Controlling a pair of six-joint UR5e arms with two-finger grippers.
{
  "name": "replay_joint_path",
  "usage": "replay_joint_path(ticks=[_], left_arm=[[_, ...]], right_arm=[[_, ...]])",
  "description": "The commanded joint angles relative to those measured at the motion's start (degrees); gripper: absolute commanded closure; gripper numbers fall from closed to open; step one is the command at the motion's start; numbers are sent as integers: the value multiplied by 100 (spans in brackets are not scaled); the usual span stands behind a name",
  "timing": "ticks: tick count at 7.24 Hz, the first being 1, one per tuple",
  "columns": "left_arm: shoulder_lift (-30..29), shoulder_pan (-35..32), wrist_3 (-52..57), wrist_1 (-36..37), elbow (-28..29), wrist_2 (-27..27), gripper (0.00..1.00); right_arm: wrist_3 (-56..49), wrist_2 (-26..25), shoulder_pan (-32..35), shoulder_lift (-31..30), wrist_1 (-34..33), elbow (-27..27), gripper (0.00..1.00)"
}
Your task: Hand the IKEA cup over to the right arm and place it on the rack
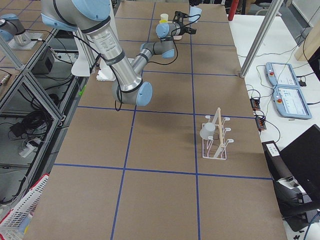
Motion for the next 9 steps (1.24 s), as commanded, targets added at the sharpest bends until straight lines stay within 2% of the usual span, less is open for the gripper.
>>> replay_joint_path(ticks=[1,3,9], left_arm=[[-38,86,-2,-4,-6,17,100],[-56,157,6,-4,-6,17,100],[-108,394,6,-13,-6,245,100]], right_arm=[[-31,-15,-13,-6,23,17,2],[-441,-15,-13,11,23,44,2],[-628,-33,-13,38,23,88,4]])
